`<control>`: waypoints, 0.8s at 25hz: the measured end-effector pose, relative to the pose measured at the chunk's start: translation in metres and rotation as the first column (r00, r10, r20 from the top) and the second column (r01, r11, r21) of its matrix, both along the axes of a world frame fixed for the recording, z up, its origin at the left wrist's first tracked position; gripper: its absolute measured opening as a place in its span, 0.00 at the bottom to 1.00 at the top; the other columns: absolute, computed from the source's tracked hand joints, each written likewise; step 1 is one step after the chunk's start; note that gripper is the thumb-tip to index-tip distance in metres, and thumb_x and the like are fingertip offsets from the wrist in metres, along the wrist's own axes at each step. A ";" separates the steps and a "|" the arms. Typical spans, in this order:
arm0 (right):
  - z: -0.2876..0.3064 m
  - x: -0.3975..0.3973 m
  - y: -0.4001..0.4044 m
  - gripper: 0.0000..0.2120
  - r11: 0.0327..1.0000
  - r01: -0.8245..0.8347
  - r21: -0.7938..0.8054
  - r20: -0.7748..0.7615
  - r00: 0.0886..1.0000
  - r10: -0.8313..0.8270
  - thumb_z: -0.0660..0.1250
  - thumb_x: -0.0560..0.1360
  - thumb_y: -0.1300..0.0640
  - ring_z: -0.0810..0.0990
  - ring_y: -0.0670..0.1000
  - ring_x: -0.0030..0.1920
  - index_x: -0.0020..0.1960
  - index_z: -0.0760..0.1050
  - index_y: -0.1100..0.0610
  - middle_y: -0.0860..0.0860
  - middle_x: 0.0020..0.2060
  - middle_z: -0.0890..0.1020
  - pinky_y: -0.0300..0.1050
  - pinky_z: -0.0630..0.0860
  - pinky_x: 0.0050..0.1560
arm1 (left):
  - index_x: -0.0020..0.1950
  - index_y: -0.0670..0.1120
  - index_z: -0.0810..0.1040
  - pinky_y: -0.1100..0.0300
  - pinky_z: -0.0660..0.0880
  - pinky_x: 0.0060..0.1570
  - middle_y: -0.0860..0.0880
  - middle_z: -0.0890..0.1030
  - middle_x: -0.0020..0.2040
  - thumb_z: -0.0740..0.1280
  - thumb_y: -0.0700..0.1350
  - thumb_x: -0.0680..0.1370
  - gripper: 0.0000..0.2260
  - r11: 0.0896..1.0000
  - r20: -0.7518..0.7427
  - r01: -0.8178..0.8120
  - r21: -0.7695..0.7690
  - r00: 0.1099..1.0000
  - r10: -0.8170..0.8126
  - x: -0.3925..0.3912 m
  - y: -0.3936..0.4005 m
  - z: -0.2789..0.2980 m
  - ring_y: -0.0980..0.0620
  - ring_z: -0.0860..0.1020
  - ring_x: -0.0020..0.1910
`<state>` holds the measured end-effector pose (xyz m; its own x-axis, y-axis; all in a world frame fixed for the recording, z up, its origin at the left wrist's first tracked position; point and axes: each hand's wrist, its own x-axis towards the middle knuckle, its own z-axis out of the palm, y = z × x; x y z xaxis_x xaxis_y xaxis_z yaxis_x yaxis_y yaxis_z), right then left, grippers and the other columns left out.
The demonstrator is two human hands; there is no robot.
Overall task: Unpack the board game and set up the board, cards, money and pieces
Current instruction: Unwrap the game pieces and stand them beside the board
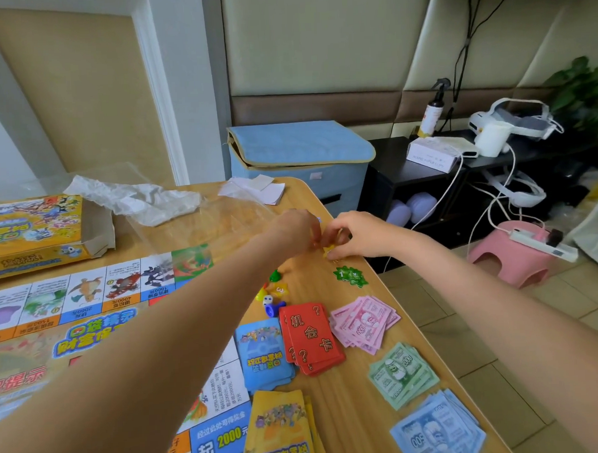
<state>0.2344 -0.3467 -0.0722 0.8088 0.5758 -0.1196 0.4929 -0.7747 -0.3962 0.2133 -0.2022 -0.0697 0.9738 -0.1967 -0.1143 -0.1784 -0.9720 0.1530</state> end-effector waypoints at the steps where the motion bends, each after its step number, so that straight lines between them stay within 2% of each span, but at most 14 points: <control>1: -0.001 0.000 0.000 0.12 1.000 0.002 0.002 -0.002 1.000 -0.002 0.73 0.71 0.54 0.74 0.47 0.47 0.53 0.79 0.54 0.47 0.46 0.74 0.40 0.70 0.48 | 0.64 0.48 0.75 0.61 0.71 0.53 0.46 0.76 0.61 0.62 0.44 0.79 0.13 1.000 0.012 -0.002 -0.010 1.000 0.002 0.001 -0.004 0.001 0.47 0.74 0.59; 4: -0.003 0.002 -0.002 0.09 0.999 0.019 0.035 -0.053 0.998 -0.017 0.73 0.70 0.54 0.73 0.44 0.44 0.50 0.79 0.53 0.42 0.42 0.74 0.39 0.69 0.47 | 0.65 0.48 0.74 0.60 0.72 0.54 0.45 0.75 0.62 0.66 0.45 0.77 0.16 0.991 0.017 0.000 -0.134 1.000 0.003 0.003 -0.002 0.010 0.47 0.74 0.59; 6: -0.003 0.003 -0.003 0.06 0.995 0.056 0.088 -0.086 0.995 -0.049 0.73 0.71 0.54 0.76 0.44 0.43 0.47 0.79 0.52 0.44 0.42 0.77 0.40 0.73 0.48 | 0.66 0.47 0.73 0.59 0.71 0.55 0.45 0.74 0.63 0.68 0.45 0.76 0.18 0.981 0.048 0.017 -0.193 0.999 -0.008 0.002 0.009 0.020 0.47 0.74 0.60; 10: 0.000 0.007 0.006 0.07 0.950 0.182 0.255 0.026 0.980 -0.195 0.72 0.71 0.55 0.76 0.44 0.40 0.47 0.79 0.56 0.49 0.43 0.80 0.35 0.71 0.40 | 0.66 0.47 0.72 0.60 0.70 0.52 0.46 0.75 0.62 0.67 0.43 0.77 0.18 0.998 -0.039 -0.036 -0.058 0.999 0.034 -0.005 0.025 0.021 0.47 0.74 0.59; 12: -0.001 0.007 0.018 0.14 0.972 0.145 0.185 0.043 0.987 -0.155 0.71 0.72 0.53 0.75 0.47 0.46 0.55 0.78 0.57 0.50 0.47 0.76 0.37 0.70 0.43 | 0.66 0.45 0.71 0.60 0.70 0.48 0.46 0.76 0.61 0.65 0.41 0.77 0.18 0.996 -0.068 -0.075 -0.041 0.995 0.072 -0.006 0.026 0.011 0.48 0.75 0.56; 14: -0.005 0.006 0.029 0.16 0.995 0.079 0.065 0.050 0.995 -0.082 0.70 0.73 0.54 0.74 0.49 0.50 0.60 0.77 0.56 0.52 0.51 0.75 0.39 0.68 0.45 | 0.67 0.44 0.68 0.59 0.74 0.51 0.45 0.77 0.59 0.64 0.39 0.77 0.19 0.989 -0.075 -0.102 -0.110 0.993 0.094 -0.004 0.024 0.003 0.47 0.75 0.54; 17: -0.005 0.010 0.031 0.13 0.991 0.105 0.082 0.061 0.992 -0.110 0.69 0.74 0.61 0.75 0.48 0.49 0.58 0.79 0.57 0.54 0.53 0.79 0.32 0.67 0.36 | 0.68 0.45 0.67 0.53 0.75 0.57 0.44 0.77 0.59 0.63 0.38 0.76 0.20 0.986 -0.083 -0.096 -0.140 0.993 0.085 -0.002 0.022 -0.003 0.46 0.76 0.56; 20: -0.005 0.015 0.027 0.11 0.986 0.140 0.092 0.046 0.988 -0.145 0.69 0.73 0.63 0.75 0.46 0.47 0.55 0.80 0.58 0.55 0.53 0.81 0.27 0.66 0.35 | 0.66 0.45 0.69 0.57 0.73 0.58 0.46 0.76 0.61 0.62 0.36 0.77 0.18 0.970 -0.084 -0.072 -0.231 0.995 0.054 -0.005 0.023 -0.001 0.47 0.75 0.59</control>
